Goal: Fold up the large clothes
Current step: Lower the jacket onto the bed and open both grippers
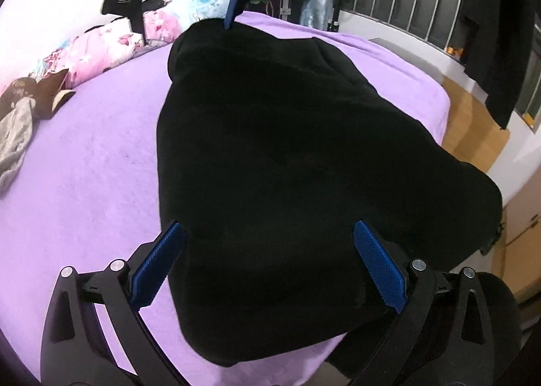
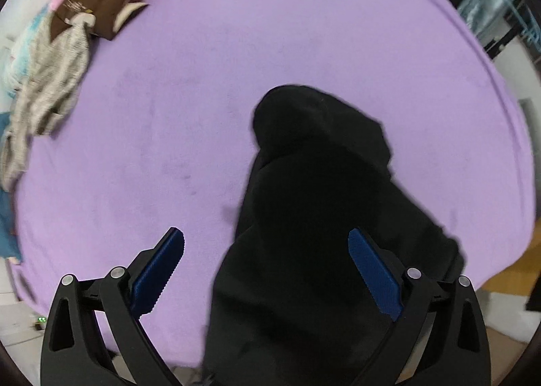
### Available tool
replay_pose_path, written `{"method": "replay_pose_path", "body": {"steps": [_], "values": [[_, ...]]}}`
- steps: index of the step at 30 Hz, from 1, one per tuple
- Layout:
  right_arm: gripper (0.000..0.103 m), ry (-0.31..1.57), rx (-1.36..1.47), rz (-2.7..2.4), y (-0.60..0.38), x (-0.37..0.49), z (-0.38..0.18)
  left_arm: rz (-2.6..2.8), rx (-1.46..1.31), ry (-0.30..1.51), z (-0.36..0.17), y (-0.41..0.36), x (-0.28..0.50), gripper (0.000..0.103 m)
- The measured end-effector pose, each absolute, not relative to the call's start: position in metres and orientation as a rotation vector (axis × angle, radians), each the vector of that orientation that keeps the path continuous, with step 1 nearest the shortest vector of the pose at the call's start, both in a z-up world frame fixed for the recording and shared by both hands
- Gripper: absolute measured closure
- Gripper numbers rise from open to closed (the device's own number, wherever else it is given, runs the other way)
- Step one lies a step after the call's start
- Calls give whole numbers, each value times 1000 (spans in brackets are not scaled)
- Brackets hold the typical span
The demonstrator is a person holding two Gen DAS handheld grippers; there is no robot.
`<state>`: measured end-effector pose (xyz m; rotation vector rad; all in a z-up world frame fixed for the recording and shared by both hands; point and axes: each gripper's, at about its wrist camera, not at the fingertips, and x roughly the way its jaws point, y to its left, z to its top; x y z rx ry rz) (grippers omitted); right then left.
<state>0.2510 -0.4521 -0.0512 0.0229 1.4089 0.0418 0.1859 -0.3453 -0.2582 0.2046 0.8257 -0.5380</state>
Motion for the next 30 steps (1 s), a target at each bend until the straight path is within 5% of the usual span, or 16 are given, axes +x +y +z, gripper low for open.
{"method": "replay_pose_path", "body": {"steps": [24,30], "values": [[15,1460,174,-10,-506,322,-171,-539,227,786,-271,-353,177,7],[15,1381,177,58,-510,306,-138,-573,192,826,-266,-347,182,6]]}}
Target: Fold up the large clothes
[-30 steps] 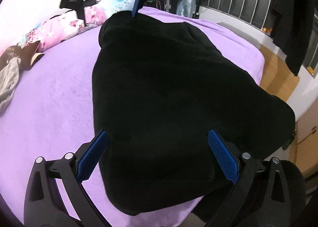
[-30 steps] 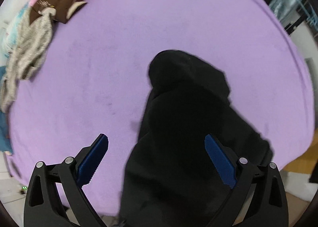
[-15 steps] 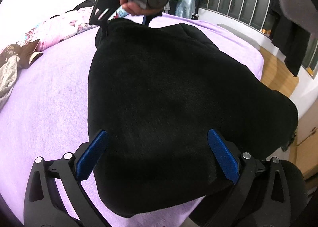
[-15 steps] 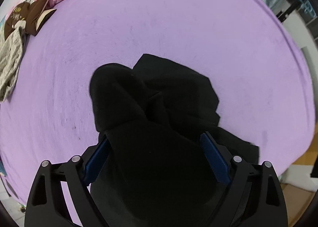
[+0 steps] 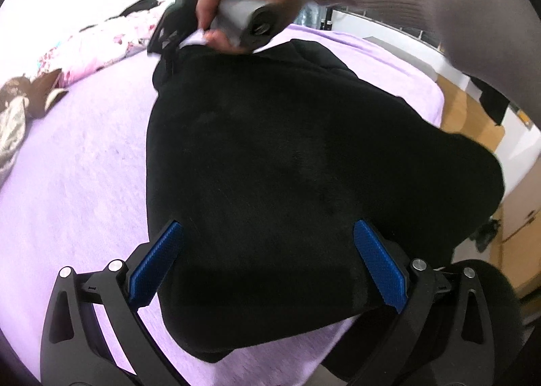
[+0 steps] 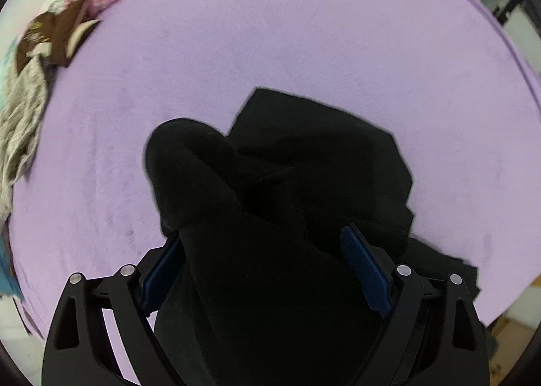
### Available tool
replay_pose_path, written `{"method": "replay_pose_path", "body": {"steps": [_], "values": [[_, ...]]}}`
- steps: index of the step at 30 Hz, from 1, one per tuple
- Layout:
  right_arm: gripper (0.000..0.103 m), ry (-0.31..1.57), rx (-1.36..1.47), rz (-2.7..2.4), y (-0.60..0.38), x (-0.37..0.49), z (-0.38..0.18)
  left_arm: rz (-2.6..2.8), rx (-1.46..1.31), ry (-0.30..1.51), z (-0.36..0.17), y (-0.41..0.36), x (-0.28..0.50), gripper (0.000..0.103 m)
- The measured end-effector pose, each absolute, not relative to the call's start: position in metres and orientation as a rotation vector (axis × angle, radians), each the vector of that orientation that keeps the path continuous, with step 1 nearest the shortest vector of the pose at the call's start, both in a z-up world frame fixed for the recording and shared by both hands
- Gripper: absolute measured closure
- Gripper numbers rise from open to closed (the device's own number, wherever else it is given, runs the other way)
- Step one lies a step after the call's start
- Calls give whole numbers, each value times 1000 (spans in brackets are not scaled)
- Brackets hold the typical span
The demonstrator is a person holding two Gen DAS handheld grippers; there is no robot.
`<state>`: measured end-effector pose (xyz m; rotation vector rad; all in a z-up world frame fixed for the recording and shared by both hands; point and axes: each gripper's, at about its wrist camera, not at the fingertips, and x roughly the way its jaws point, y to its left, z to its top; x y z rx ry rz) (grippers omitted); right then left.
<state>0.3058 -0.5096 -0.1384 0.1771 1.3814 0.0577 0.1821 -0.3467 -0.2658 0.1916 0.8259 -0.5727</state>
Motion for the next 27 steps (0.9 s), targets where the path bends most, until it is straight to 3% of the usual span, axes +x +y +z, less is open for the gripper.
{"method": "replay_pose_path", "body": {"steps": [7,12,17,27], "values": [[7,1211,95,19,-522,228,-62,-589,188,854,-255,-342,174,6],[7,1176,75,-11,-535,161,-52,-577,173,866,-245,-334,166,6],[7,1201,255,41,-554,100,-58,-576,116,897,-235,-323,159,6],[7,1075,210,-15,-551,-5,-32,-553,91,873,-194,-306,125,6]]}}
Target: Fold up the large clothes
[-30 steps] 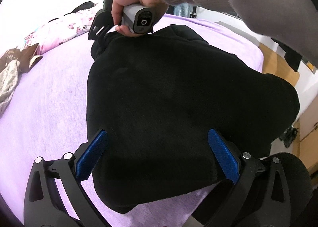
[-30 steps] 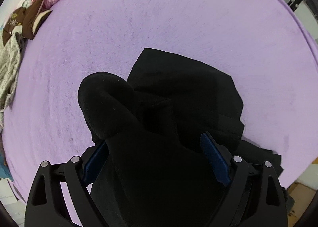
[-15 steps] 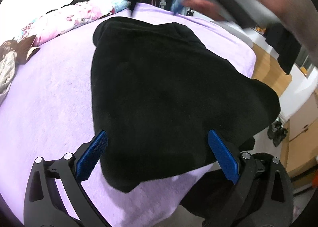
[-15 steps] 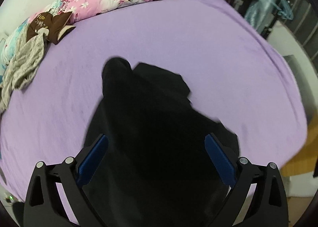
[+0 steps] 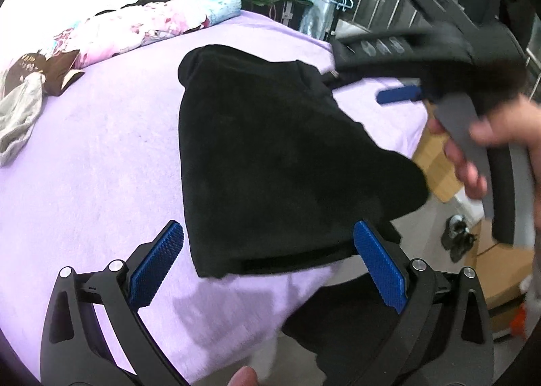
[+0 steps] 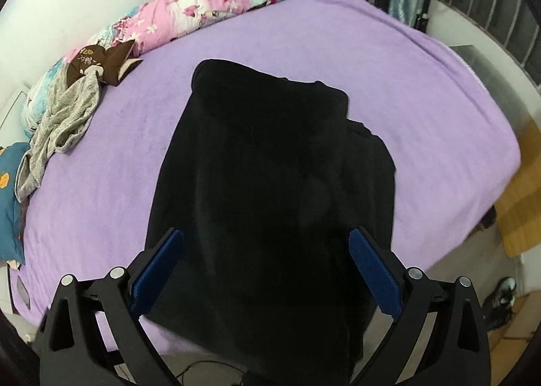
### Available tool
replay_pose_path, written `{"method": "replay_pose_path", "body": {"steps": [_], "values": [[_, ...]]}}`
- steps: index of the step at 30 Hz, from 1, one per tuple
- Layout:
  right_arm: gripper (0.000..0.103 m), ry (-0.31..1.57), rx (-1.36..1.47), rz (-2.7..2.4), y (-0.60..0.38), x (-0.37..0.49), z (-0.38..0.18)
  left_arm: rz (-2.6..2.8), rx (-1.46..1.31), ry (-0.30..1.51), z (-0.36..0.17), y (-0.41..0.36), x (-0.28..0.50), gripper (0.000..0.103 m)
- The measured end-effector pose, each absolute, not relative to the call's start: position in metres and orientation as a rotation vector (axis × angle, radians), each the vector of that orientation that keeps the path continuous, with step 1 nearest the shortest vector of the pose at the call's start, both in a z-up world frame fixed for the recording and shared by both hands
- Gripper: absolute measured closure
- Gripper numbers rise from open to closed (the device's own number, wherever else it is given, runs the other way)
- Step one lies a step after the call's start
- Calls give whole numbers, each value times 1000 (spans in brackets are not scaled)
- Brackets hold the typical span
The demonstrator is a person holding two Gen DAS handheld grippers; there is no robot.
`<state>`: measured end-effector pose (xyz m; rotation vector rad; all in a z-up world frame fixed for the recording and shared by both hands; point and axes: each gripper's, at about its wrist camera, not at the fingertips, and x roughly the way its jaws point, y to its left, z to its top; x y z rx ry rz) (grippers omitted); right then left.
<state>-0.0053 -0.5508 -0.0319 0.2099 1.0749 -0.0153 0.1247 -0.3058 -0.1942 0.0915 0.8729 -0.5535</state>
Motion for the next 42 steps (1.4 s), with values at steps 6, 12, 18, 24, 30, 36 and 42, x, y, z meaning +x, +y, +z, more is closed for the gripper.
{"method": "replay_pose_path", "body": {"steps": [6,12,18,24,30,36,42], "values": [[7,1034,139,-35,-529,-69,-15,-548,86,856,-173,-291,99,6],[6,982,76,-62,-507,-125,5,-483,74,827,-155,-271,82,6],[6,936,68,-120,-494,-165,16,-463,79,800,-149,-262,63,6],[6,911,110,-173,-494,-190,18,-467,51,821,-153,-248,51,6],[6,913,160,-209,-495,-214,8,-461,58,798,-148,-236,38,6],[6,907,159,-226,-488,-227,0,-460,58,790,-145,-229,28,6],[6,889,151,-229,-484,-230,0,-476,50,784,-141,-227,25,6]]}}
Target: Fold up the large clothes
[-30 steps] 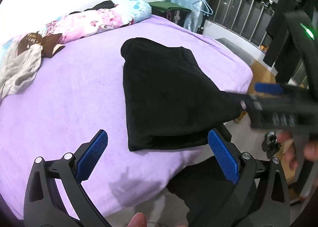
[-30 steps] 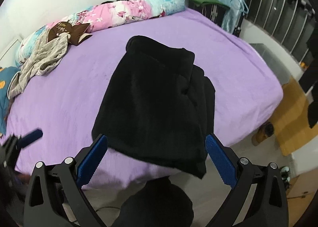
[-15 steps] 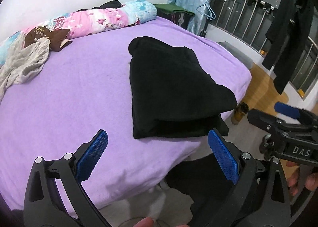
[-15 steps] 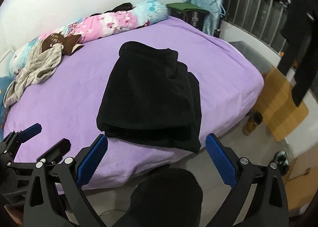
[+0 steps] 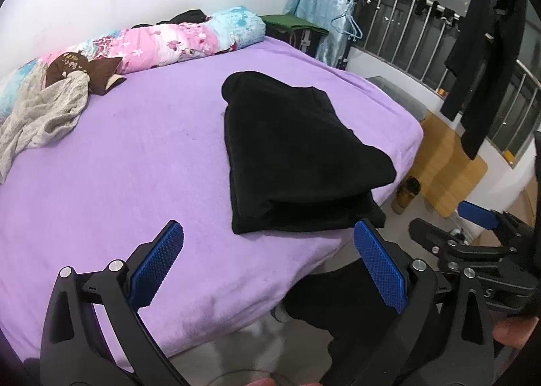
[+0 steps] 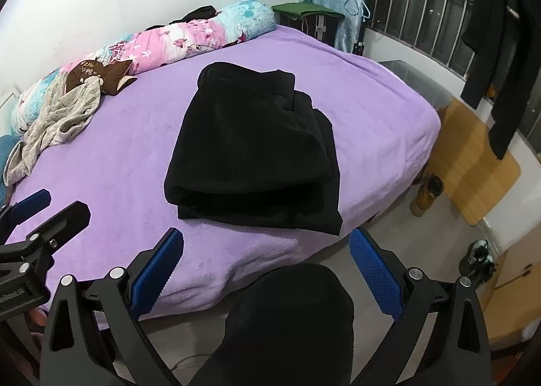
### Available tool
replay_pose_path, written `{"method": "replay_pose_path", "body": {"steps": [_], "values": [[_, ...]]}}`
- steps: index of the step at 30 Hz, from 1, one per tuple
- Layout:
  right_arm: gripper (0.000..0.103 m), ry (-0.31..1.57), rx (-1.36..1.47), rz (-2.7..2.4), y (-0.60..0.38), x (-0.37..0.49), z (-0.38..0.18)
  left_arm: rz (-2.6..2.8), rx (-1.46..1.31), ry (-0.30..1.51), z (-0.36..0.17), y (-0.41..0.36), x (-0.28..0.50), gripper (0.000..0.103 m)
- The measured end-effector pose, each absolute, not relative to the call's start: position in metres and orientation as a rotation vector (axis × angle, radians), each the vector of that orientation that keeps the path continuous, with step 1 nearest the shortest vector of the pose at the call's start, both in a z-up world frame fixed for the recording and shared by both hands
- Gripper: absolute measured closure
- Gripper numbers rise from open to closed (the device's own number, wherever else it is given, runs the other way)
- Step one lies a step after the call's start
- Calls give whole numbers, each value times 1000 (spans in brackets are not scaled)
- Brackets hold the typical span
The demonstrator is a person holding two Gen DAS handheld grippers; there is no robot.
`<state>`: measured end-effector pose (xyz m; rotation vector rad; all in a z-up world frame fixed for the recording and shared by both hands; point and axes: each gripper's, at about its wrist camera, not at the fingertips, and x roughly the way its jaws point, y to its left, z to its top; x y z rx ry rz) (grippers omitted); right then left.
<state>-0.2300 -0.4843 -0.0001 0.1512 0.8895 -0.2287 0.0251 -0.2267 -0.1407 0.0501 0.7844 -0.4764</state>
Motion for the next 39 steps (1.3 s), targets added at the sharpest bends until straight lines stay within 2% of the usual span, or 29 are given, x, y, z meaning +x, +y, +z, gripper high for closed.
{"method": "replay_pose_path", "body": {"steps": [39], "values": [[6,883,141,-212,-475,-232,0,-488,52,804,-140,-226,23,6]]}}
